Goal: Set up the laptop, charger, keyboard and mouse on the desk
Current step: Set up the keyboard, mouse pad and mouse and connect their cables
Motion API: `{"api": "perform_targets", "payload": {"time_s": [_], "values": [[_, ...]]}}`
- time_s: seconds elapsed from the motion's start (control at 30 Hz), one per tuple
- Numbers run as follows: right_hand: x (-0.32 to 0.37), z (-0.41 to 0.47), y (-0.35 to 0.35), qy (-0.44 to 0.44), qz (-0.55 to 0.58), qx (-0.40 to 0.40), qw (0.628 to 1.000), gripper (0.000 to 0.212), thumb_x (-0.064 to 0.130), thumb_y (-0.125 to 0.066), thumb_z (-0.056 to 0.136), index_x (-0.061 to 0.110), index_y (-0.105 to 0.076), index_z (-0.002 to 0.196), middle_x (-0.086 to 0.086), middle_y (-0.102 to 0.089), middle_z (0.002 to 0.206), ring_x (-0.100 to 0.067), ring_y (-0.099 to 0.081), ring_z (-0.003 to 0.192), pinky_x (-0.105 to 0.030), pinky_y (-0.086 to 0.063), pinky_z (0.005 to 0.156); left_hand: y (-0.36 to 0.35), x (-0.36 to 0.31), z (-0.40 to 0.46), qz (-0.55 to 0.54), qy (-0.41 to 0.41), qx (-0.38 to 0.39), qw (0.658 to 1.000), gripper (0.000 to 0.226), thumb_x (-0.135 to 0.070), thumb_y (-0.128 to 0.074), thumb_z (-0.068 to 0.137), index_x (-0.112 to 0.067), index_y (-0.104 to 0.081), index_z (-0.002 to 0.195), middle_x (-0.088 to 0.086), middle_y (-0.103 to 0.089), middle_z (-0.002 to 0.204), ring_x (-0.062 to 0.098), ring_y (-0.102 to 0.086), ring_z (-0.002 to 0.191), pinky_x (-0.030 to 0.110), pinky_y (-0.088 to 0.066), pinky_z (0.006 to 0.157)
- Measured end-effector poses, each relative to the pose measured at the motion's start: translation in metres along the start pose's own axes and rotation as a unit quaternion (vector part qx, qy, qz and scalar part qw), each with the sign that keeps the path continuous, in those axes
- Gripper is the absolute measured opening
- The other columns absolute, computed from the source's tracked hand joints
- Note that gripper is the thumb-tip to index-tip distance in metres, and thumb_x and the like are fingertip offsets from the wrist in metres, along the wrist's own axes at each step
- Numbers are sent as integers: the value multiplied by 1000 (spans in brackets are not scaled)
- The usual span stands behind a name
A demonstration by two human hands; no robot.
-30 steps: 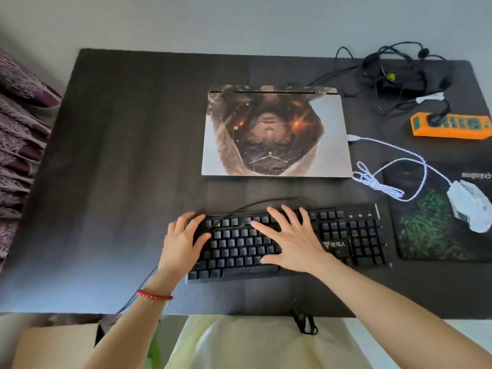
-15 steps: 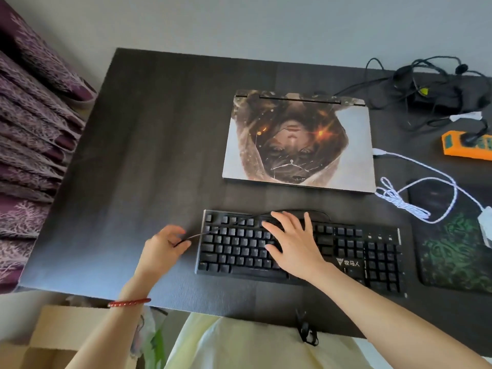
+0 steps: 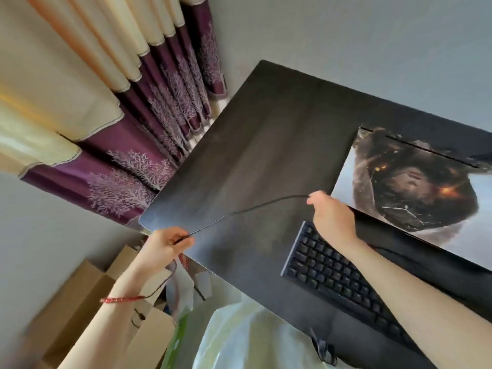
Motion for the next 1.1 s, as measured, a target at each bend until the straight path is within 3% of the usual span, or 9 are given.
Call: {"api": "perform_targets", "payload": {"time_s": [0.1,0.23,0.33,0.47,0.6,0.67,0.77,0.97,1.1], "values": [[-4,23,11,-90,-66,-17,994,35,4,-46,85,14,-57,116,-11,-63,119,-33,-56,109,-42,-41,90,38,7,10,-67,0,-56,996,20,-8,-58,88,-19,-68,76,-1,-61,70,9,-50,64,21,-40,63],[98,22,-15,120,-57,54,990,64,23,-46,91,17,-14,146,0,-23,154,-18,-20,142,-52,-13,113,30,-71,37,-47,-132,-11,990,22,-4,-48,92,-6,-68,100,-4,-50,68,-1,-42,45,10,-29,47],[168,12,-9,280,-66,19,957,60,25,-51,91,10,-25,143,-5,-36,148,-21,-28,139,-53,-13,114,26,-125,41,-31,-217,-2,976,25,-3,-48,92,-13,-68,103,-4,-45,69,1,-44,52,13,-30,52],[187,15,47,288,69,-157,942,20,26,-58,85,9,-59,94,0,-65,78,-19,-62,70,-27,-42,75,48,-140,48,-14,-244,-34,969,21,-7,-53,90,-13,-70,100,-12,-50,69,-2,-49,56,9,-32,53],[192,22,54,341,-6,-128,931,27,26,-60,84,15,-60,109,-4,-63,102,-16,-59,75,-26,-49,57,43,-146,48,8,-245,-25,969,15,-9,-59,87,-10,-72,95,-10,-55,69,1,-51,58,14,-36,60],[192,25,58,379,-45,-135,915,12,12,-69,78,15,-69,89,-2,-67,84,-19,-59,65,-23,-45,48,43,-156,45,-4,-242,-41,969,12,-11,-62,85,-12,-73,88,-13,-58,67,0,-53,59,13,-39,62],[169,53,80,306,-59,-168,935,17,0,-66,74,15,-70,79,-1,-66,72,-23,-60,63,-21,-37,45,55,-163,50,-70,-202,-53,975,10,-16,-64,84,-14,-73,81,-15,-55,46,-2,-50,47,6,-36,51],[69,110,131,-114,120,-172,971,28,7,-42,91,9,-59,114,-15,-58,121,-35,-54,106,-34,-39,76,78,-187,60,-137,-166,-27,976,20,-14,-53,91,-15,-69,80,-9,-31,41,8,-27,37,22,-27,45],[130,99,142,106,-89,-156,978,64,24,-54,87,13,-24,143,-6,-30,151,-30,-34,130,-47,-36,99,76,-239,62,2,-279,-50,959,16,-18,-57,89,-16,-73,88,-16,-46,41,0,-43,41,9,-32,49]]}}
Point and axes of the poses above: each hand's wrist, its own z-axis towards the middle knuckle, its own y-axis out of the back of the hand, x = y × z, the point moved 6 cm from there along z, towards the middle knuckle
